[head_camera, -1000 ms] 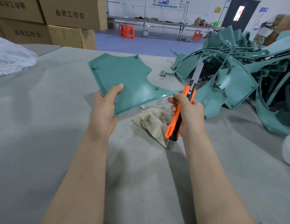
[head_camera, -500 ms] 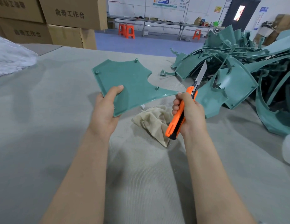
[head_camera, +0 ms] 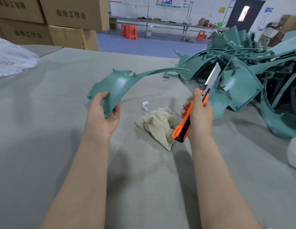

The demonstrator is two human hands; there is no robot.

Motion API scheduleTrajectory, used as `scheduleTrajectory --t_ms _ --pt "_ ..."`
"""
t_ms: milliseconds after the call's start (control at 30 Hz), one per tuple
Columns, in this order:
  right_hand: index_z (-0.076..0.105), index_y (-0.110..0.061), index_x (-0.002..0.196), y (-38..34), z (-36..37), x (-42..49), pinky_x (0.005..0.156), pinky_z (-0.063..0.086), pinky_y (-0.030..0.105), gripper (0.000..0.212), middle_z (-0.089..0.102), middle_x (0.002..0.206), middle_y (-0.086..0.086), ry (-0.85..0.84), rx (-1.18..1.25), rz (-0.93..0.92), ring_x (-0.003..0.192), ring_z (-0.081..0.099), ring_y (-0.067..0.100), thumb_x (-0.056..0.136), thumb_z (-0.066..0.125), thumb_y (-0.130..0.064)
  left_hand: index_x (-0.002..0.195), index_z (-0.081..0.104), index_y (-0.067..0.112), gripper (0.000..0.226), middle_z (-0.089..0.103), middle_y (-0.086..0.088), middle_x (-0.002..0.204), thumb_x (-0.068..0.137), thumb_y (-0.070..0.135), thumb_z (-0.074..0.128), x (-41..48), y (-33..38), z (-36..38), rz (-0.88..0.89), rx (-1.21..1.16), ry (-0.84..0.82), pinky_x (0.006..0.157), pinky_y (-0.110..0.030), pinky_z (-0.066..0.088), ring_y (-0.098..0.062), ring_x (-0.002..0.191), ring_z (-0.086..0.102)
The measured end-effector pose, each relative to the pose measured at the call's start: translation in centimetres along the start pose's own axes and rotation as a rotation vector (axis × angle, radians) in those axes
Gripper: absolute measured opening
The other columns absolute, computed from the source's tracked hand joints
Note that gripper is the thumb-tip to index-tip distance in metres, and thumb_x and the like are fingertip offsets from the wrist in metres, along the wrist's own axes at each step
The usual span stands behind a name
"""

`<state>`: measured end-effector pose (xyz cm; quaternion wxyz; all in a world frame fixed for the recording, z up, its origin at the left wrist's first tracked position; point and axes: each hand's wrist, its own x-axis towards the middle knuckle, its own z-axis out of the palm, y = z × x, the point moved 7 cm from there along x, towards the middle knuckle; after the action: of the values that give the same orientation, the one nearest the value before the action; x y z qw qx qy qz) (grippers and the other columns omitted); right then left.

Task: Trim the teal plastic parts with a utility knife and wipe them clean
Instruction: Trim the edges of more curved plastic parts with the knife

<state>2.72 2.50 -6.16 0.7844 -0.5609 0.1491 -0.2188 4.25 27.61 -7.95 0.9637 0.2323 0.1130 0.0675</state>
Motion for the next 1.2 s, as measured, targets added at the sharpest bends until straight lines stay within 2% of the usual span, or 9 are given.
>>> scheduleTrajectory --t_ms 133,400,800,1200 --pt "0.055 -0.011 0.090 -0.1 1.1 -0.6 0.046 0.042 0.026 0.037 0.053 0.061 0.002 -0.069 -0.133 -0.057 0.046 0.048 0.014 0.101 0.040 -0.043 0.097 0.062 0.011 0.012 0.066 -0.003 0.090 0.090 0.005 0.055 0.1 -0.2 -0.1 -0.038 0.004 0.006 0.046 -0.016 0.051 -0.015 0.078 0.062" --pt "0.055 -0.010 0.090 -0.2 0.8 -0.5 0.042 0.042 0.022 0.037 0.052 0.060 0.001 -0.070 -0.155 -0.040 0.045 0.048 0.012 0.102 0.039 -0.041 0.109 0.061 0.010 0.023 0.069 -0.005 0.088 0.087 0.006 0.058 -0.4 -0.4 0.0 -0.057 0.023 0.001 0.047 -0.016 0.051 -0.017 0.074 0.068" --pt "0.051 -0.010 0.083 -0.1 1.1 -0.6 0.040 0.038 0.021 0.040 0.050 0.051 -0.002 -0.122 -0.084 -0.001 0.039 0.044 0.013 0.103 0.037 -0.042 0.099 0.064 0.011 0.014 0.072 -0.005 0.077 0.088 0.005 0.057 -0.4 -0.5 0.2 -0.101 0.006 -0.040 0.045 -0.016 0.051 -0.017 0.064 0.070" --pt "0.046 -0.010 0.077 -0.1 1.7 -1.0 0.040 0.035 0.020 0.039 0.046 0.055 0.003 -0.158 -0.112 -0.020 0.041 0.041 0.015 0.102 0.037 -0.040 0.101 0.066 0.014 0.018 0.072 -0.005 0.080 0.089 0.005 0.055 -0.3 -0.6 0.0 -0.141 0.001 -0.043 0.044 -0.016 0.050 -0.017 0.064 0.070"
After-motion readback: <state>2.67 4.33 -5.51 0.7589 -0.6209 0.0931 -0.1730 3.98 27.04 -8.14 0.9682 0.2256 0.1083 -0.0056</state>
